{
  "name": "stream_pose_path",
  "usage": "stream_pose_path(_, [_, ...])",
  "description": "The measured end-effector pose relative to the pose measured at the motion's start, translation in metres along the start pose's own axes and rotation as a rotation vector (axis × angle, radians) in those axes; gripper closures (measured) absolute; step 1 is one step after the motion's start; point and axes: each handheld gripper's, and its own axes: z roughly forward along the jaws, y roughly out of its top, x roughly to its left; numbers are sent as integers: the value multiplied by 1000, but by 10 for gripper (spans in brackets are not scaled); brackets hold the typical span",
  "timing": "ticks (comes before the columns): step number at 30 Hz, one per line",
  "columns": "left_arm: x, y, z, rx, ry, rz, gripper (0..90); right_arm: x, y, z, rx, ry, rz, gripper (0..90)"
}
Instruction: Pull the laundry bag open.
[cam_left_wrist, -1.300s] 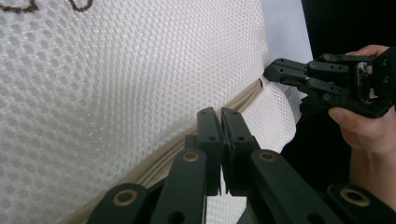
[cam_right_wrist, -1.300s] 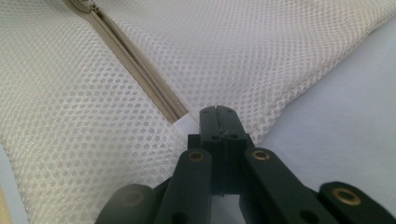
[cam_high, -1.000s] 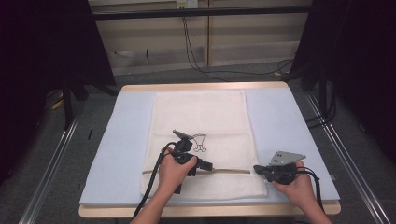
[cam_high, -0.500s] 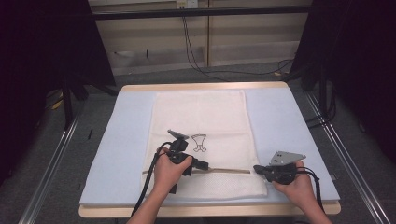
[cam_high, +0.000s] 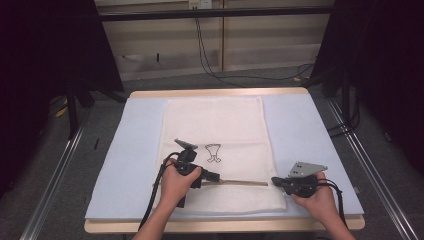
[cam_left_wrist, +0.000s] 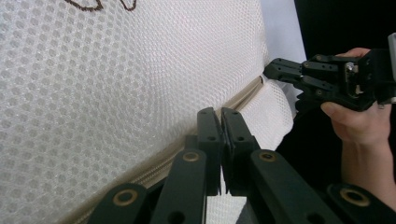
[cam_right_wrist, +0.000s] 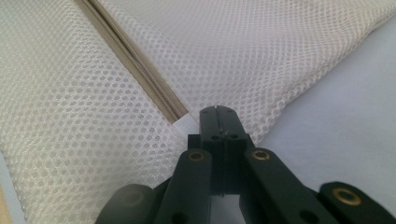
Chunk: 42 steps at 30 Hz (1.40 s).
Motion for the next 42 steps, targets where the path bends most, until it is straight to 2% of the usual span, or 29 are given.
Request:
stream_pose_path(1, [-1,-1,0,-10,10,-10,876,0,0,0,0,0,0,900])
stream_pose_path(2, [0,0,-1,0,-7,-17,876,0,0,0,1,-3,0,900])
stream_pose_path(8, [6,-1,-9,-6,3,-7,876,0,0,0,1,-2,1,900])
stream_pose_path(12, [8,-2,-11,-15,-7,-21,876,0,0,0,0,1,1,900])
stream_pose_path(15, [9,-2,-13,-11,2,-20,876,0,0,0,-1,1,1,900])
stream_pose_path(17, [8,-2,-14,-16,-2,-40,876,0,0,0,0,3,2,900])
stream_pose_path(20, [10,-3,-16,-11,-2,-24,876,0,0,0,1,6,7,900])
stream_pose_path(25, [11,-3,-20,-19,-7,-31,876,0,0,0,1,1,4,900])
stream_pose_path(27, [12,-3,-21,-16,7,-28,876,0,0,0,1,-2,3,900])
stream_pose_path(30, [13,-4,-22,-18,-8,-34,876,0,0,0,-1,-1,0,900])
stream_pose_path(33, [13,-4,-23,-17,-6,-36,876,0,0,0,1,-2,3,900])
stream_pose_path(35, [14,-4,-24,-17,-6,-29,876,0,0,0,1,-4,3,900])
stream_pose_path(36, [15,-4,-25,-15,7,-18,876,0,0,0,0,-2,3,900])
stream_pose_path(38, [15,-4,-25,-18,-1,-29,876,0,0,0,1,-5,2,900])
stream_pose_path(42, [16,-6,-28,-30,6,-25,876,0,0,0,0,-2,4,900])
